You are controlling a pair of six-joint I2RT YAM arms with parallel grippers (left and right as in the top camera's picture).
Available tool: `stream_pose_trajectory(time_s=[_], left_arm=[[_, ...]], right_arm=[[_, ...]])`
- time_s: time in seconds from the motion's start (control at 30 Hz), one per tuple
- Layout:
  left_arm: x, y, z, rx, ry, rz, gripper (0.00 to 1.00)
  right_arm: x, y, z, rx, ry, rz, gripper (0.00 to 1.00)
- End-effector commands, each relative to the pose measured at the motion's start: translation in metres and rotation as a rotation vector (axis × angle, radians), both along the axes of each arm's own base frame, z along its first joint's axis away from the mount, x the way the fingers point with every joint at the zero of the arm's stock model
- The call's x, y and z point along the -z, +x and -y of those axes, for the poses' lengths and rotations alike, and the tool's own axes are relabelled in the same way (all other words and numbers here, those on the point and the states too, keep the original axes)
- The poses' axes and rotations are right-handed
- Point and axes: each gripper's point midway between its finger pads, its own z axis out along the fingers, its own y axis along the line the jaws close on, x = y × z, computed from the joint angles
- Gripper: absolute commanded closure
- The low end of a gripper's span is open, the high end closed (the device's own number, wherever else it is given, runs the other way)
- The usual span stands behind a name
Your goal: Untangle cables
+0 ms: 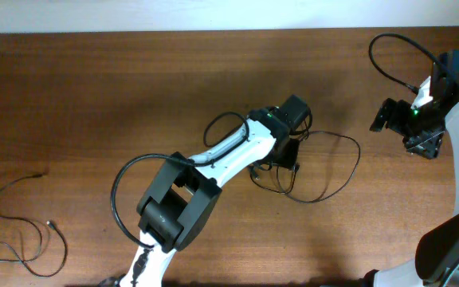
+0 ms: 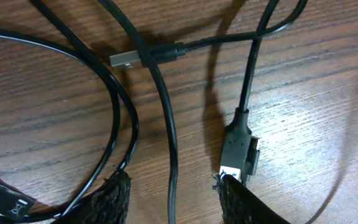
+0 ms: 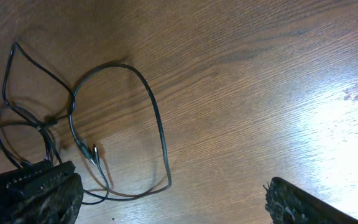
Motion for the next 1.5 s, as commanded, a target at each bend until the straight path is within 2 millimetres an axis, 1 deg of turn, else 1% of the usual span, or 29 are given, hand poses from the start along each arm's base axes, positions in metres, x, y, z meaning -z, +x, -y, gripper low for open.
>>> stream_pose_trajectory(time_s=[0.0, 0.23, 0.33, 0.37, 0.43, 0.47, 0.5, 0.53, 0.57, 0.6, 0.67, 0.7, 0.73, 0.77, 0.8, 0.87, 0.93, 0.97, 1.03, 1.07, 1.1, 1.2, 1.23, 1.27, 1.3, 1.33, 1.37, 1.4, 1.47], left_arm=[[0.012, -0.002, -0.004, -0.014, 0.025, 0.0, 0.53], [0.025, -0.005, 0.003, 0.003, 0.031, -0.003, 0.62], [0.022, 0.002, -0.001, 0.006, 0.055, 0.035, 1.0], [0.007, 0.011, 0.002, 0.056, 0.041, 0.07, 1.0], [-0.061, 0.036, 0.003, 0.143, -0.001, 0.178, 1.0], [-0.121, 0.047, -0.002, 0.168, -0.037, 0.258, 1.0], [-0.2, 0.053, -0.011, 0.195, -0.09, 0.379, 1.0], [-0.239, 0.053, -0.017, 0.214, -0.119, 0.457, 1.0], [-0.268, 0.052, -0.022, 0.215, -0.147, 0.518, 1.0], [-0.313, 0.049, -0.035, 0.189, -0.198, 0.611, 1.0], [-0.355, 0.05, -0.058, 0.14, -0.24, 0.708, 1.0], [-0.373, 0.052, -0.073, 0.109, -0.254, 0.753, 1.0], [-0.399, 0.056, -0.095, 0.059, -0.274, 0.828, 1.0], [-0.416, 0.059, -0.107, 0.03, -0.288, 0.878, 1.0], [-0.429, 0.062, -0.115, 0.008, -0.3, 0.92, 1.0], [-0.434, 0.066, -0.12, -0.008, -0.302, 0.942, 1.0], [-0.442, 0.07, -0.122, -0.025, -0.302, 0.981, 1.0], [-0.459, 0.071, -0.123, -0.037, -0.325, 1.039, 1.0], [-0.504, 0.062, -0.136, -0.069, -0.378, 1.171, 1.0], [-0.548, 0.046, -0.155, -0.102, -0.424, 1.29, 1.0], [-0.58, 0.03, -0.171, -0.126, -0.457, 1.382, 1.0], [-0.641, -0.003, -0.201, -0.175, -0.525, 1.585, 1.0], [-0.655, -0.011, -0.206, -0.183, -0.546, 1.638, 1.0], [-0.661, -0.015, -0.207, -0.182, -0.555, 1.661, 1.0], [-0.654, -0.011, -0.206, -0.18, -0.541, 1.632, 1.0], [-0.634, -0.002, -0.202, -0.173, -0.504, 1.559, 1.0], [-0.59, 0.017, -0.195, -0.148, -0.415, 1.413, 1.0], [-0.561, 0.03, -0.194, -0.157, -0.351, 1.325, 1.0], [-0.472, 0.071, -0.207, -0.235, -0.104, 1.085, 1.0]], right_arm=[[0.001, -0.003, 0.001, -0.008, -0.006, 0.0, 0.05], [0.001, -0.003, 0.001, -0.008, -0.007, 0.0, 0.05], [0.0, -0.002, 0.001, -0.008, -0.007, 0.003, 0.05], [0.001, -0.002, 0.001, -0.008, -0.007, 0.003, 0.05], [0.0, -0.002, 0.001, -0.008, -0.008, 0.003, 0.05], [0.0, -0.002, 0.001, -0.008, -0.008, 0.003, 0.05], [0.0, -0.002, 0.001, -0.008, -0.008, 0.006, 0.05], [0.0, -0.001, 0.001, -0.008, -0.008, 0.007, 0.05], [0.0, -0.001, 0.001, -0.008, -0.009, 0.007, 0.05], [0.0, -0.001, 0.001, -0.008, -0.009, 0.007, 0.05], [0.0, -0.001, 0.001, -0.008, -0.009, 0.009, 0.05], [0.0, 0.0, 0.001, -0.008, -0.009, 0.011, 0.05], [0.0, 0.0, 0.001, -0.008, -0.008, 0.011, 0.05], [0.0, 0.0, -0.001, -0.01, 0.002, 0.013, 0.05], [-0.002, 0.004, -0.01, -0.029, 0.057, 0.036, 0.05], [-0.013, 0.013, -0.044, -0.168, 0.216, 0.12, 0.05], [-0.013, 0.016, -0.057, -0.208, 0.215, 0.127, 0.05], [-0.013, 0.017, -0.063, -0.227, 0.211, 0.131, 0.05], [-0.014, 0.02, -0.071, -0.252, 0.208, 0.142, 0.05], [-0.014, 0.022, -0.073, -0.259, 0.207, 0.148, 0.05], [-0.014, 0.022, -0.073, -0.259, 0.207, 0.149, 0.05], [-0.015, 0.023, -0.073, -0.259, 0.205, 0.155, 0.05], [-0.014, 0.023, -0.073, -0.26, 0.205, 0.154, 0.05], [-0.014, 0.023, -0.073, -0.259, 0.206, 0.154, 0.05], [-0.014, 0.023, -0.073, -0.259, 0.206, 0.153, 0.05], [-0.014, 0.023, -0.073, -0.26, 0.206, 0.153, 0.05], [-0.014, 0.022, -0.073, -0.259, 0.207, 0.15, 0.05], [-0.014, 0.022, -0.073, -0.259, 0.207, 0.15, 0.05], [-0.014, 0.022, -0.073, -0.259, 0.206, 0.148, 0.05]])
